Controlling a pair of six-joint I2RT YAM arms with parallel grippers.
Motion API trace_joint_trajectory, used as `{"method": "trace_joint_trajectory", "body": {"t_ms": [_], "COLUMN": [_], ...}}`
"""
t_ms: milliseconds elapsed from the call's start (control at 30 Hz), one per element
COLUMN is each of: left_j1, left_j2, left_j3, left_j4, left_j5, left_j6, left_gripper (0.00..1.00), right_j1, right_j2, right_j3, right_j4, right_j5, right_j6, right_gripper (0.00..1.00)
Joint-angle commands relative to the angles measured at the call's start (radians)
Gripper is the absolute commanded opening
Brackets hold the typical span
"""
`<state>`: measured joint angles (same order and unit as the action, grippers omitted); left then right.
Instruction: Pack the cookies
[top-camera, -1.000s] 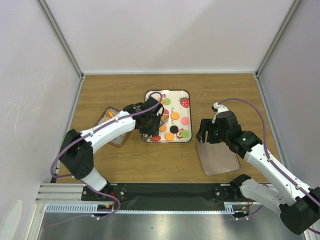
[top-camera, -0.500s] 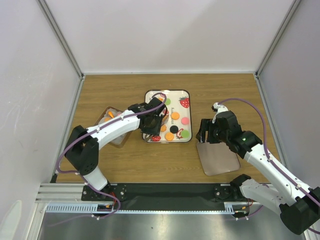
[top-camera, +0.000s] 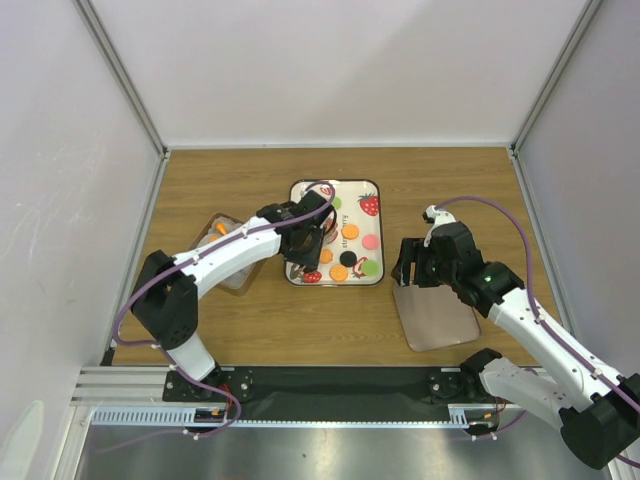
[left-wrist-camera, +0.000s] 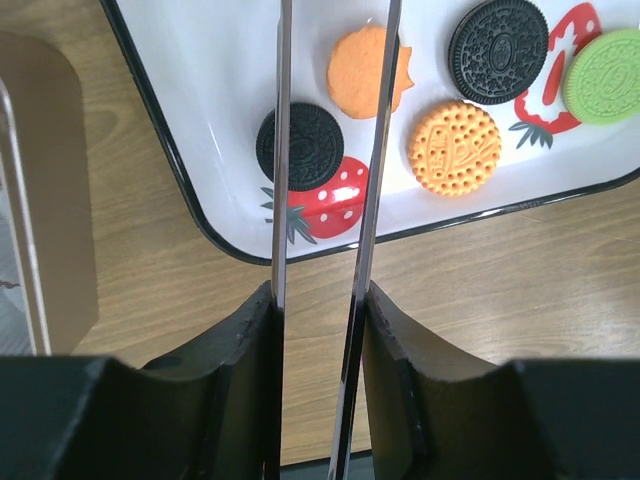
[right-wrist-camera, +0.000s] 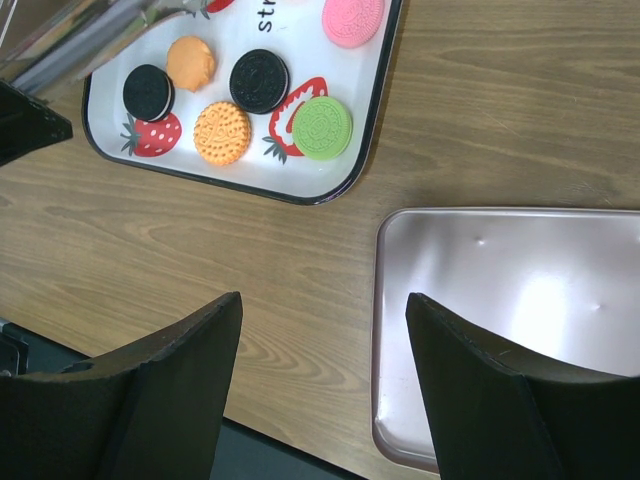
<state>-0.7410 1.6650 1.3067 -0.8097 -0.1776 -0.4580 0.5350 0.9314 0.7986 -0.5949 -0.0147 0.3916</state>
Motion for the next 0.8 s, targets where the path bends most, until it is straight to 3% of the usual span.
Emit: {"method": "trace_joint_trajectory", "body": {"t_ms": [0, 333, 600, 767], "left_j1": [-0.008, 0.015, 0.162, 0.236], "left_j2": [-0.043, -0.261, -0.591, -0.703], "left_j3": [0.075, 0.069, -0.112, -0.213], "left_j4": [-0.019, -0.158, -0.296, -0.364], "left_j5": [-0.043, -0.123, -0.120, -0.099], "left_j6": [0.024, -0.008, -0.041, -0.044], "left_gripper": [0.38, 0.38, 0.38, 0.38], "right_j1": [0.006, 0.010, 0.006, 0.006], "right_j2": [-0.013, -0.005, 0.021, 0.026], "right_j3": [-0.004, -0.004, -0.002, -0.004], "right_j4": [0.012, 0.012, 0.018, 0.017], "right_j5": [0.013, 0.013, -0.004, -0.008], "right_j6": [0.006, 0.004, 0.003, 0.001], "right_gripper": [0.73, 0.73, 0.73, 0.73]}}
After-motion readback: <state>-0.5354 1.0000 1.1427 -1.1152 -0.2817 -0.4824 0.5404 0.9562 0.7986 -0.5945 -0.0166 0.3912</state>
